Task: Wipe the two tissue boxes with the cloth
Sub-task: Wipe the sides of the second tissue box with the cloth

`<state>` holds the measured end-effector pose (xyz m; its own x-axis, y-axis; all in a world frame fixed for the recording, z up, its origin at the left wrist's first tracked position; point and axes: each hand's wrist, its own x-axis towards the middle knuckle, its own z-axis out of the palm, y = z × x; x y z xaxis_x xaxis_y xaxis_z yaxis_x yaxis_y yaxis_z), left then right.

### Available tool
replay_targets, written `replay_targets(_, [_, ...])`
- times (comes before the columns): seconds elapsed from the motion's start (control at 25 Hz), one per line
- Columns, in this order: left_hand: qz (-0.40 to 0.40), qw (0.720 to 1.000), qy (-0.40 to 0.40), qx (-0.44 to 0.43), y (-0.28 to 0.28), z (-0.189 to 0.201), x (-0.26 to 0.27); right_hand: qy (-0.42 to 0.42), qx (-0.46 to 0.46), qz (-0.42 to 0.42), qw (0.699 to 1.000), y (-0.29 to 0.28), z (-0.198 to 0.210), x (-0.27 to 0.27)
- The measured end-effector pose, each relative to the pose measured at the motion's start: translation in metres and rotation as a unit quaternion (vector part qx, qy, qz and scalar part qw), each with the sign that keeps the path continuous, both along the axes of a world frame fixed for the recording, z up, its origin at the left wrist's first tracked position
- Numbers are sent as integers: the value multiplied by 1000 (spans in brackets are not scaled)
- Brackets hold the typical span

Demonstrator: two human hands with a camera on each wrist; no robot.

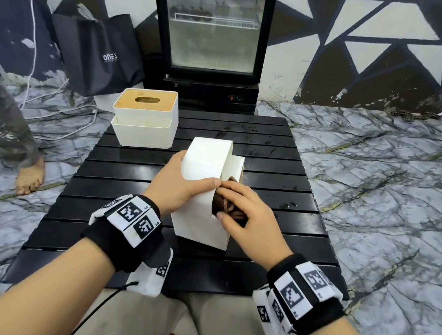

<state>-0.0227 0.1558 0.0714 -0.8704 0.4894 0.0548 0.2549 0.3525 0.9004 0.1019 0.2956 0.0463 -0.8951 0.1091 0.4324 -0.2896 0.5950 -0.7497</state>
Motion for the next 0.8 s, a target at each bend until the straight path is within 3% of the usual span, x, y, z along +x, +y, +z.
replay_targets(0.4, [16,1000,-4,-10,-1,4,7,-37,34,12,999,15,10,6])
replay_targets(0.64, [30,999,-34,9,-1,10,13,-39,3,-37,999,49,9,18])
replay_targets(0.8, [25,999,-39,9,-2,11,13,-167,126,-51,976,64,-20,14])
